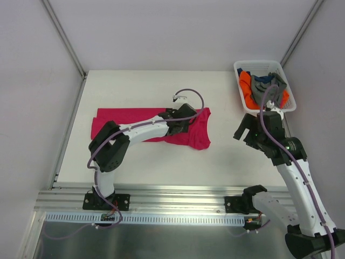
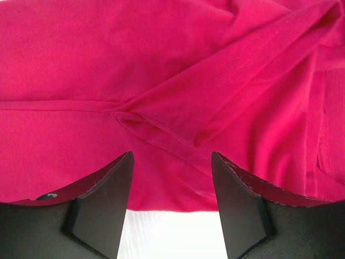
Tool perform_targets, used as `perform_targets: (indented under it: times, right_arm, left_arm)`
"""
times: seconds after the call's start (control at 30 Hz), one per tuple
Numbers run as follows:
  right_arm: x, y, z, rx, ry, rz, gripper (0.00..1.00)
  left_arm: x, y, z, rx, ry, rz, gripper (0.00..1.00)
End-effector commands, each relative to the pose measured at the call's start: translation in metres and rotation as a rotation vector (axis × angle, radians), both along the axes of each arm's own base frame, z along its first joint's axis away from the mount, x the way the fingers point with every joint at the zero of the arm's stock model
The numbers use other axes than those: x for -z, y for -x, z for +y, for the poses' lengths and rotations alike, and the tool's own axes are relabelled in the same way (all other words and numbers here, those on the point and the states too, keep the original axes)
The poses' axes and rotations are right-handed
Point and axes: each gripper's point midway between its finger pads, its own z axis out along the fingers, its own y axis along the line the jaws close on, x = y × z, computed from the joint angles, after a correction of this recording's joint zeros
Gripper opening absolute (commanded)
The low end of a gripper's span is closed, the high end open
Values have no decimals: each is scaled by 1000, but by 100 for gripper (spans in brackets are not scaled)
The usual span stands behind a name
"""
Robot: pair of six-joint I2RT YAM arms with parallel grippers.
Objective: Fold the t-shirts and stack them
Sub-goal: Fold the tshirt
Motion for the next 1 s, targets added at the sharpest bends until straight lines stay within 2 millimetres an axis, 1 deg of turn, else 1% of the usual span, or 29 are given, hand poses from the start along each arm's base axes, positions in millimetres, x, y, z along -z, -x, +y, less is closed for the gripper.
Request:
perform_targets:
  times: [0.0, 0.03, 0.13, 0.3, 0.53, 0.57, 0.63, 0.73, 0.83, 0.9, 0.97]
  right_arm:
    - [-4, 15, -13, 27, 39, 10, 97]
    - [-3, 18, -14, 26, 44, 17, 97]
    - [-3, 23, -19, 37, 60, 18, 97]
    - [-7, 27, -20, 39, 53, 9, 97]
    - [-7, 36, -23, 41, 55, 12, 97]
    - [-7, 37, -24, 44, 54, 10, 97]
    - [-6, 40, -25, 47, 58, 13, 97]
    - [-4, 42, -26, 48, 56, 15, 97]
    - [-1, 44, -24, 41, 52, 21, 97]
    - [0, 44, -24, 38, 52, 24, 97]
    - [1, 44, -24, 36, 52, 25, 97]
  left_arm:
    - [-8, -15, 0, -98, 4, -46, 59]
    - [-8, -17, -3, -107, 14, -45, 58]
    - [1, -16, -3, -135, 15, -29, 55]
    - [9, -20, -1, -158, -6, -30, 51]
    - [15, -25, -2, -175, -24, -37, 40]
    - [15, -26, -2, -177, -28, -37, 33]
    - [15, -28, -1, -184, -33, -46, 22]
    - [12, -29, -1, -189, -35, -56, 1]
    - [8, -33, 1, -203, -47, -77, 0]
    - [4, -38, 5, -223, -58, -101, 0]
    - [0, -43, 5, -232, -56, -115, 0]
